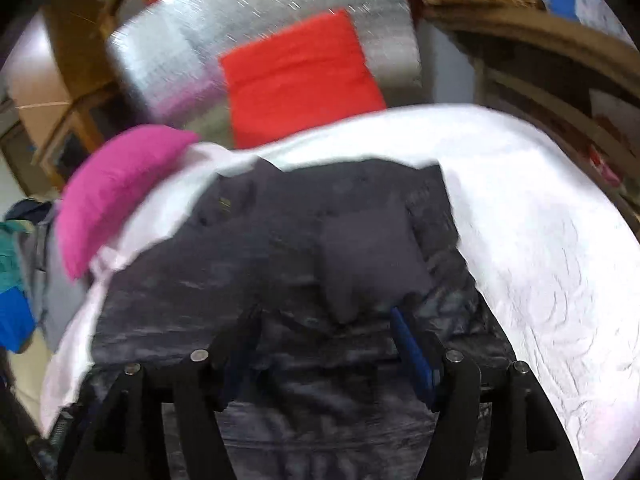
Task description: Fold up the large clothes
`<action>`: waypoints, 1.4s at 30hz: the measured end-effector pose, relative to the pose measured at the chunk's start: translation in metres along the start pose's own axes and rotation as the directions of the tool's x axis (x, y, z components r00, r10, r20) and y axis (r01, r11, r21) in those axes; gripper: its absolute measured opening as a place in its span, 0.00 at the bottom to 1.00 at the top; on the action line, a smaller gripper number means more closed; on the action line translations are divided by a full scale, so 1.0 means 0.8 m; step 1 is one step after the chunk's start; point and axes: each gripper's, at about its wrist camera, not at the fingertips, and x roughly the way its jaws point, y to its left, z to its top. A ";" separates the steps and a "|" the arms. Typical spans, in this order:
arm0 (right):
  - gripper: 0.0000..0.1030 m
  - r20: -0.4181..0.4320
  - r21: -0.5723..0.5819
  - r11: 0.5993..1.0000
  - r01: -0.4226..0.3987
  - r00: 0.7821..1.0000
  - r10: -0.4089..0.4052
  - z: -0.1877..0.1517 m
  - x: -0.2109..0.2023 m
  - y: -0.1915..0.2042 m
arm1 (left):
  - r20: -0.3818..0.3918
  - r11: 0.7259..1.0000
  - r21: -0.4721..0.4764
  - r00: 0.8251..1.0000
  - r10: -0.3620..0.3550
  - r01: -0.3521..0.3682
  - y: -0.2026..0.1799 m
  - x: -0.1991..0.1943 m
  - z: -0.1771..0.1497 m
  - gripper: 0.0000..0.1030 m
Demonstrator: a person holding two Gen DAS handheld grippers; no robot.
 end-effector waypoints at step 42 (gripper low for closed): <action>0.82 -0.185 -0.311 0.942 0.127 0.964 -0.191 0.045 0.204 0.094 | -0.040 0.802 0.565 0.965 0.261 -0.193 -0.112 0.145 0.038 0.63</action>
